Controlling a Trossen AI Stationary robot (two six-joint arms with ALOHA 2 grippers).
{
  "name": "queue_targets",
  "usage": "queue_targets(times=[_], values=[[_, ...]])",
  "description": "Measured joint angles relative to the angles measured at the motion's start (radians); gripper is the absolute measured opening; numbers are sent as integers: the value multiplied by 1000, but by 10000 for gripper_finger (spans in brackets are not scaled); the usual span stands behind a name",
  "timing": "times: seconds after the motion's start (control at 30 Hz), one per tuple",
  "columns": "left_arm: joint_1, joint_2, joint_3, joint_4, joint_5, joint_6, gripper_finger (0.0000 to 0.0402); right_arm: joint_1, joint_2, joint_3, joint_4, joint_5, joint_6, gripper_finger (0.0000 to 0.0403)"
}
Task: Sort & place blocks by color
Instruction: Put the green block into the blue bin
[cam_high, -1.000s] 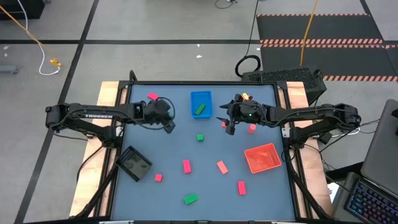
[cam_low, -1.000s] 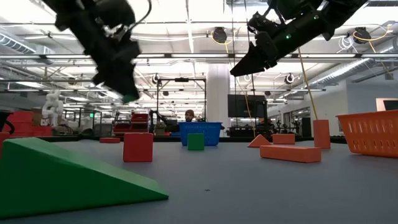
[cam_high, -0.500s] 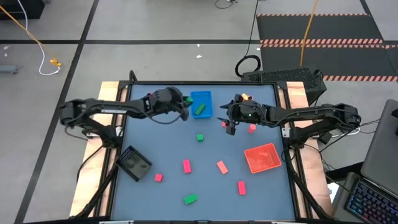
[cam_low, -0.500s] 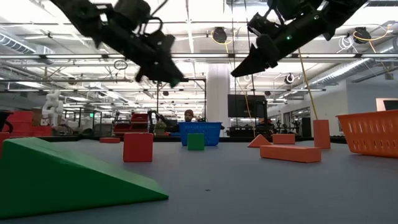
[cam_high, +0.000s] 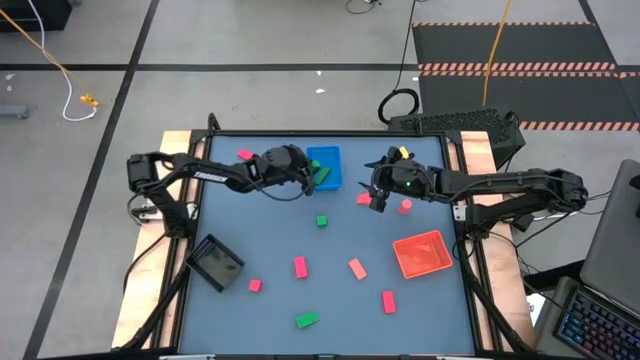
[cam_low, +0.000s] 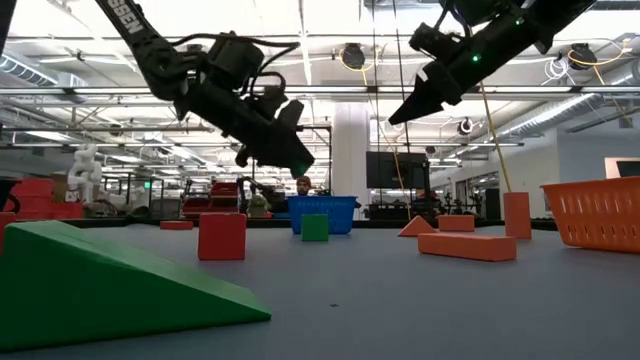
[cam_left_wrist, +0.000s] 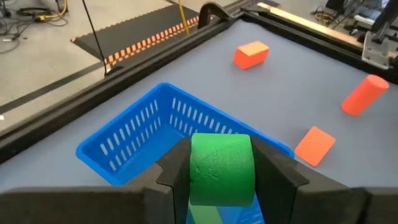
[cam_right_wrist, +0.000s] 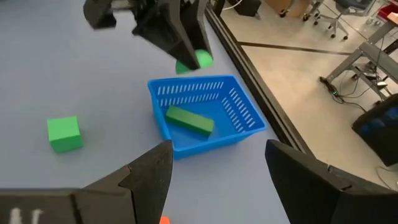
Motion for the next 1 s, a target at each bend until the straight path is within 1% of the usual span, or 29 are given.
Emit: queue_targets(times=[0.1,0.13,0.2,0.37,0.47,0.53,0.63,0.7,0.77,0.83,0.9,1.0], values=[[-1,14,0,6,2,0,132,0,0,0,-1,0,0,251],[-1,14,0,6,2,-4,138,0,0,0,-1,0,0,251],[-2,13,0,20,1,-5,170,0,0,-1,1,0,0,251],[-4,13,0,54,2,-13,268,0,0,-12,0,0,4,251],[-3,13,1,51,1,-13,305,0,0,-18,-1,0,4,251],[-5,13,1,52,1,-14,321,0,0,-18,0,0,2,251],[-13,-12,0,36,5,-37,333,0,0,-18,-1,0,2,251],[-23,-42,1,37,45,-40,335,0,0,-18,-2,0,2,251],[-39,-90,1,-4,100,-40,336,0,0,-18,-13,0,2,251],[-72,-129,2,-38,130,-22,336,0,0,-18,-31,0,8,251],[-118,-159,2,-102,132,14,337,0,0,-18,-38,0,10,251],[-202,-154,1,-146,100,51,337,0,0,-18,-25,-1,20,251]])
